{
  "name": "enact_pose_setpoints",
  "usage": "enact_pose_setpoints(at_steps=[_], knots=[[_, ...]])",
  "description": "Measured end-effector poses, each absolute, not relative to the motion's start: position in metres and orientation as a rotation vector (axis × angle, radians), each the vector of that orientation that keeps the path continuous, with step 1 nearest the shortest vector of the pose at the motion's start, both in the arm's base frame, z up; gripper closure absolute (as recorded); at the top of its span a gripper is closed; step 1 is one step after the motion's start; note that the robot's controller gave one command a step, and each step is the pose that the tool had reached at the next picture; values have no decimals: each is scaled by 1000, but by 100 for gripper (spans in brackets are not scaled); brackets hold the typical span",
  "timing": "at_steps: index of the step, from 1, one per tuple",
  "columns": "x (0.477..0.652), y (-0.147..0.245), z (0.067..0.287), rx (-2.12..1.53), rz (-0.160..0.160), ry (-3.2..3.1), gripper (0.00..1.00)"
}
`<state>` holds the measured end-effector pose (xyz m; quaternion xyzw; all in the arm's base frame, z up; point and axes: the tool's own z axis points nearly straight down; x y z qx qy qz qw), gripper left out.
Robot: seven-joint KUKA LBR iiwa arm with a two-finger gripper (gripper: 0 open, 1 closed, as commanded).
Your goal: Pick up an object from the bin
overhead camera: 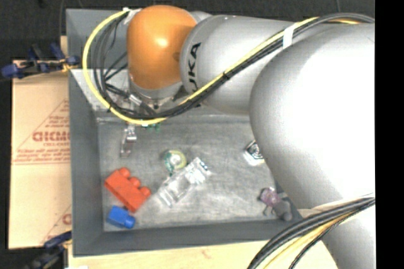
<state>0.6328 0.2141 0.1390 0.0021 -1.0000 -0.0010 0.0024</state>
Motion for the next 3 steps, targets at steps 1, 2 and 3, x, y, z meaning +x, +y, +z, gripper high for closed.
enact_pose_setpoints(at_steps=[1, 2, 3], knots=[[571, 147, 80, -132, 3, -3133, 0], [535, 226, 76, 71, -1, -3154, 0], [492, 234, 77, 145, -10, -3173, 0]])
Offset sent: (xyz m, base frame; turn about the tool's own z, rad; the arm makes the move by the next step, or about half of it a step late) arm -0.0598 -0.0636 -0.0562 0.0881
